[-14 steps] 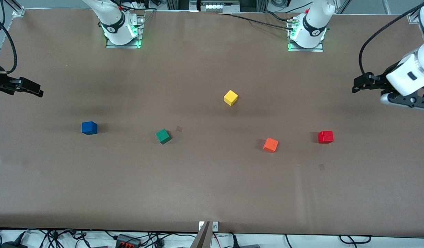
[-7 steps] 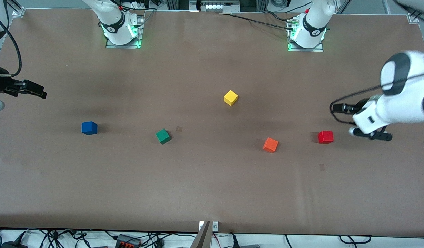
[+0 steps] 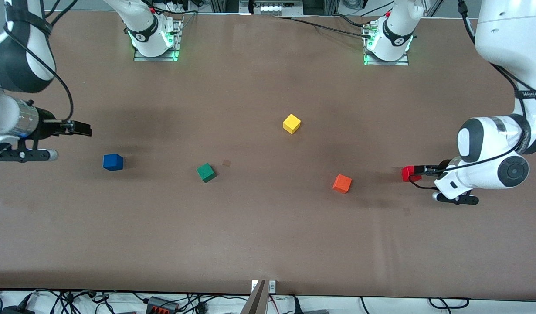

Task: Pass red block to right arm, stack on blue
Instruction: 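Close the left gripper on the red cube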

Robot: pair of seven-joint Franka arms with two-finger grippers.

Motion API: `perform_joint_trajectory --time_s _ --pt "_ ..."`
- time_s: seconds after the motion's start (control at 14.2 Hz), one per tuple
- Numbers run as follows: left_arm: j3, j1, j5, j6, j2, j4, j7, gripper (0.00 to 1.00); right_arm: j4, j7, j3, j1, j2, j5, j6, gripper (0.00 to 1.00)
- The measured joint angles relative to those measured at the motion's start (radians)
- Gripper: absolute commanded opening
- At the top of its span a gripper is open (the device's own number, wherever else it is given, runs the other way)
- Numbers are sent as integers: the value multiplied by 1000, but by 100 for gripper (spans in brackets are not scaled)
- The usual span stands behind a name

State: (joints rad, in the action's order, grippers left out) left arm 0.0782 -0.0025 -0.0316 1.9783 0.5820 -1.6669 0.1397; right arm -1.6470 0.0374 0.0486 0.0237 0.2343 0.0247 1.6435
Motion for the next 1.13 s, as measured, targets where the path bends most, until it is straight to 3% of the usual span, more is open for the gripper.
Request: perform_joint_trajectory --time_s 0.21,0.85,1.13 --pt "-3 -2 0 58 28 -11 0 100 3 0 0 2 7 0 3 100" --pt "-11 -12 1 311 31 -178 2 100 27 -1 -4 38 -10 -58 3 100" --pt "-14 -12 1 338 20 -201 3 78 27 -1 -4 44 -10 -59 3 100"
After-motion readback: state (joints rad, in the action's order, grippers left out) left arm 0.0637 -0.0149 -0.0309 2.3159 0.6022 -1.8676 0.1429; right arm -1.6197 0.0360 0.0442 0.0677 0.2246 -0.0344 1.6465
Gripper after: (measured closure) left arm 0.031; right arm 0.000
